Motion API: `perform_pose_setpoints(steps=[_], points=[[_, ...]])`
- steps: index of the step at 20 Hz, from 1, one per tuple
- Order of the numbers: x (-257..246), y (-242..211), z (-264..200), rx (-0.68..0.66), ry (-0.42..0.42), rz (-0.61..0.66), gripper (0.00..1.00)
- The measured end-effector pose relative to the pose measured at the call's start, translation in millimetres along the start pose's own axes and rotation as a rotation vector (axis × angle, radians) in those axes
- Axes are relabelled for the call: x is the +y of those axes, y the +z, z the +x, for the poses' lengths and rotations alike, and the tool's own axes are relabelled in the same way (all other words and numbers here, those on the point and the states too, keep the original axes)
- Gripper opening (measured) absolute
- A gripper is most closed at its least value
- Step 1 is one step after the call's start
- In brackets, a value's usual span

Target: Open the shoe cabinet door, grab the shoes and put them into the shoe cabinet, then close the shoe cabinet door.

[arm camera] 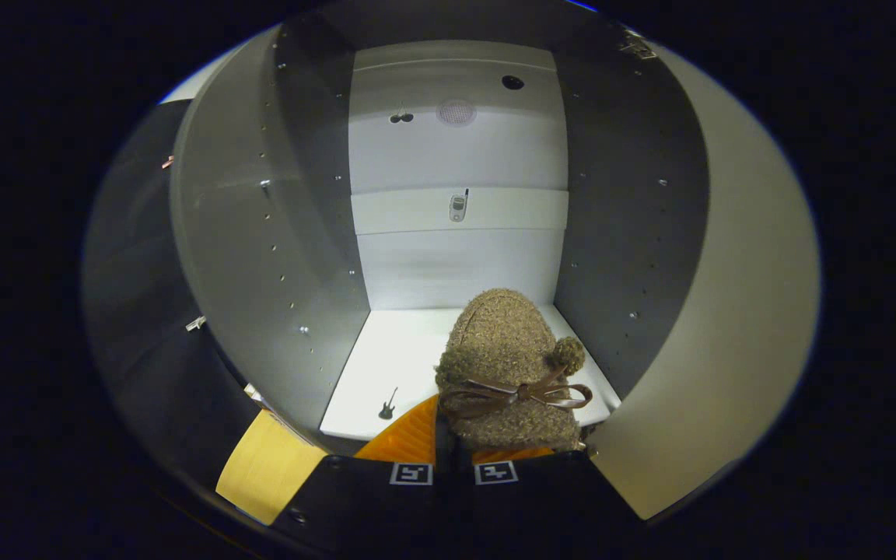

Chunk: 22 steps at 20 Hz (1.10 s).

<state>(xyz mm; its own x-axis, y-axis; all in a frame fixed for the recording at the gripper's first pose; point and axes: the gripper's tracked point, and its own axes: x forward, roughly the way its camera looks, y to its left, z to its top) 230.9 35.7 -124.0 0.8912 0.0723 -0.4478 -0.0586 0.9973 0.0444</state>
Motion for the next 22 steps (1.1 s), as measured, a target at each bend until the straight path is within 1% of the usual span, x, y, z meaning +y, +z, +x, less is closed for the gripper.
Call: perform_pose_setpoints(steps=[7, 11, 15, 20, 22], points=[[4, 40, 82, 0.010, 0.003, 0.000, 0.05], [8, 36, 130, 0.050, 0.004, -0.011, 0.05], [5, 21, 168, 0.106, -0.007, -0.010, 0.05], [5, 3, 195, 0.155, -0.017, -0.014, 0.05], [7, -5, 203, 0.183, -0.003, -0.007, 0.05]])
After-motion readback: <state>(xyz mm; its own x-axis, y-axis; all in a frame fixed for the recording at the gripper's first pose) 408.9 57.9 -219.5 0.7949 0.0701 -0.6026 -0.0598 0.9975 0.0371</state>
